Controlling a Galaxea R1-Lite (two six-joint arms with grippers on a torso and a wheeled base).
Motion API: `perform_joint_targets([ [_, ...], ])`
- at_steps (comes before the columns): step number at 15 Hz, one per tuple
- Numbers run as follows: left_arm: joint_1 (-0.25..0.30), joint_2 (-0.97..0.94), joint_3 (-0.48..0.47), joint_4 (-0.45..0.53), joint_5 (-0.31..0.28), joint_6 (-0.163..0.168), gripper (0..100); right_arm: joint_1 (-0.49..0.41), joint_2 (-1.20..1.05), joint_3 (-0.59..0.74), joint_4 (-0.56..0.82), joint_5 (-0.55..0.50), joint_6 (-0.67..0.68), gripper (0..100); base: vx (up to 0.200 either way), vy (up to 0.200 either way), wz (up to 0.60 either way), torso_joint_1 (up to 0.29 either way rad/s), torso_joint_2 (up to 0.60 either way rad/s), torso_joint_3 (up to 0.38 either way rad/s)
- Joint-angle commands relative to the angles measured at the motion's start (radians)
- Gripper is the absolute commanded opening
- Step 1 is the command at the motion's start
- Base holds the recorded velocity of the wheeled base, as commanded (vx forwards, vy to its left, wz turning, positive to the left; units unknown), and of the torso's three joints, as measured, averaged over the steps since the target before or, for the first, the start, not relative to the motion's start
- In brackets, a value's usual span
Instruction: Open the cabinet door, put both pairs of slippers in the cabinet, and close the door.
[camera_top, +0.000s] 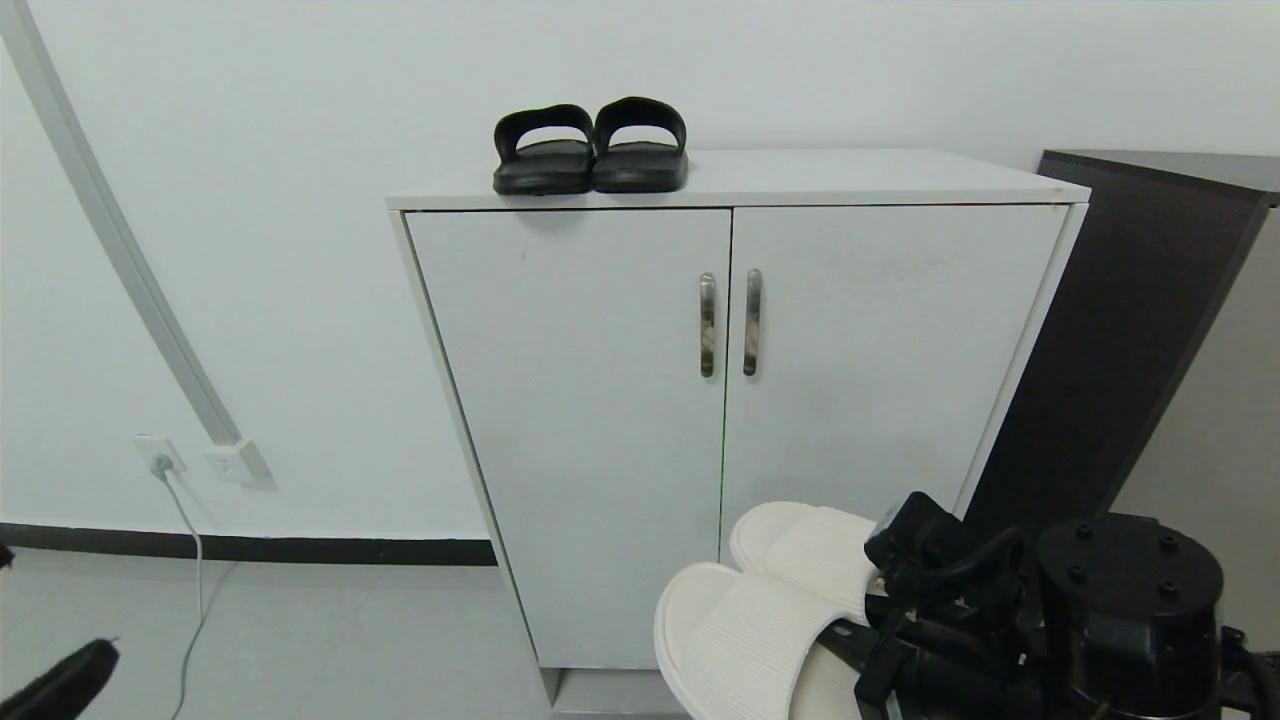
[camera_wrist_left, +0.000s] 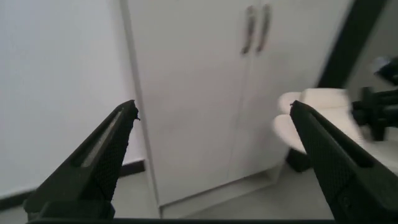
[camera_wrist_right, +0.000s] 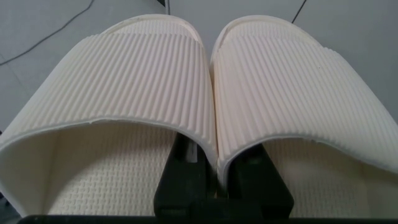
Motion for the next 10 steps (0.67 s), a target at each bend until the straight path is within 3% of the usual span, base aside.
perform_joint_targets([
  [1,-0.108,0.257,-0.156,-0.031,-0.063,0.006,100,-0.001,-0.003,0.015,-0.012,0.0,-0.001,0,0.0,0.0,0.0,0.0,0.0,0.0],
  [4,-0.259,0.431,-0.256,-0.088,-0.054,0.006,100,-0.001,0.006,0.015,-0.012,0.0,-0.001,0,0.0,0.0,0.0,0.0,0.0,0.0],
  [8,-0.403,0.626,-0.348,-0.22,-0.019,0.004,100,-0.002,0.006,0.021,-0.012,0.0,0.001,0,0.0,0.0,0.0,0.0,0.0,0.0],
  [10,-0.477,0.715,-0.405,-0.284,0.006,-0.048,100,-0.001,0.011,0.027,-0.012,0.007,0.001,0,0.0,0.0,0.0,0.0,0.0,0.0],
])
